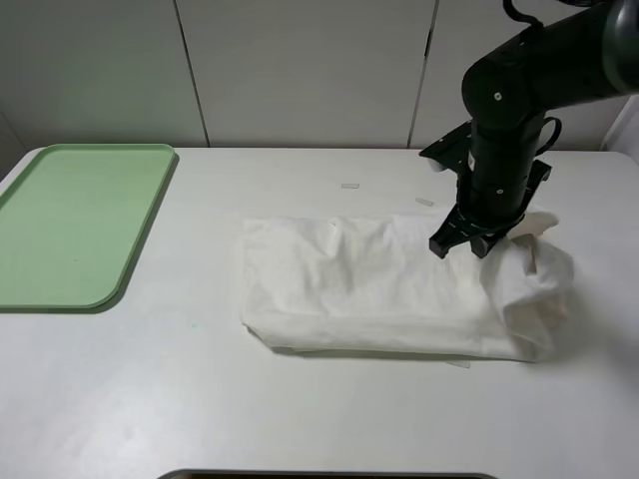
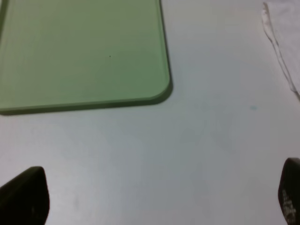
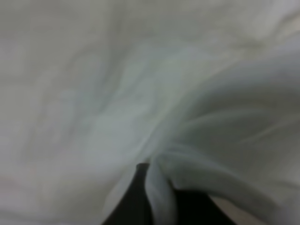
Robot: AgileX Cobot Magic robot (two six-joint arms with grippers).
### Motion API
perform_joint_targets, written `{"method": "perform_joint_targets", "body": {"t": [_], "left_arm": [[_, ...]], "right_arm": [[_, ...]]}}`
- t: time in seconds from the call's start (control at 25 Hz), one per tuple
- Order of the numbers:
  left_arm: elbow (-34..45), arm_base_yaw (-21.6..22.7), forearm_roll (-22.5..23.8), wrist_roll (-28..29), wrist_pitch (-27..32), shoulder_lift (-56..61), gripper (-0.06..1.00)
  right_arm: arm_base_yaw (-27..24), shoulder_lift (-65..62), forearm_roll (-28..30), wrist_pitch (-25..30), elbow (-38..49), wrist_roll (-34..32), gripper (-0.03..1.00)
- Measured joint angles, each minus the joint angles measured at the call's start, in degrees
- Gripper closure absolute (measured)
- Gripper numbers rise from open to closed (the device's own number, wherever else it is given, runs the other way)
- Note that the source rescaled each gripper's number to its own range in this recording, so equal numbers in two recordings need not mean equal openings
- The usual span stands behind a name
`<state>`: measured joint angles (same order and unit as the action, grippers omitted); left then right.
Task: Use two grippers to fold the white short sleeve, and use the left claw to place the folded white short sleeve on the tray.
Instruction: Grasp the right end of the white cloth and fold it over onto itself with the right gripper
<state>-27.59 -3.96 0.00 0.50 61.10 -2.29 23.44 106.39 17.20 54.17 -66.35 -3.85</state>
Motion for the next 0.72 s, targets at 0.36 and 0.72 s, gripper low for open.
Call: {"method": "perform_joint_targets", "body": {"t": [0.36, 0.72], "left_arm": [[0.0, 0.0, 0.0, 0.0, 0.0, 0.0, -0.02], [0.0, 0.0, 0.0, 0.0, 0.0, 0.0, -0.02]], "right_arm": [[5.0, 3.6, -2.7, -1.4, 0.0, -1.2, 0.9], [5.0, 4.5, -5.1, -4.3, -0.3, -4.1, 0.39]]}}
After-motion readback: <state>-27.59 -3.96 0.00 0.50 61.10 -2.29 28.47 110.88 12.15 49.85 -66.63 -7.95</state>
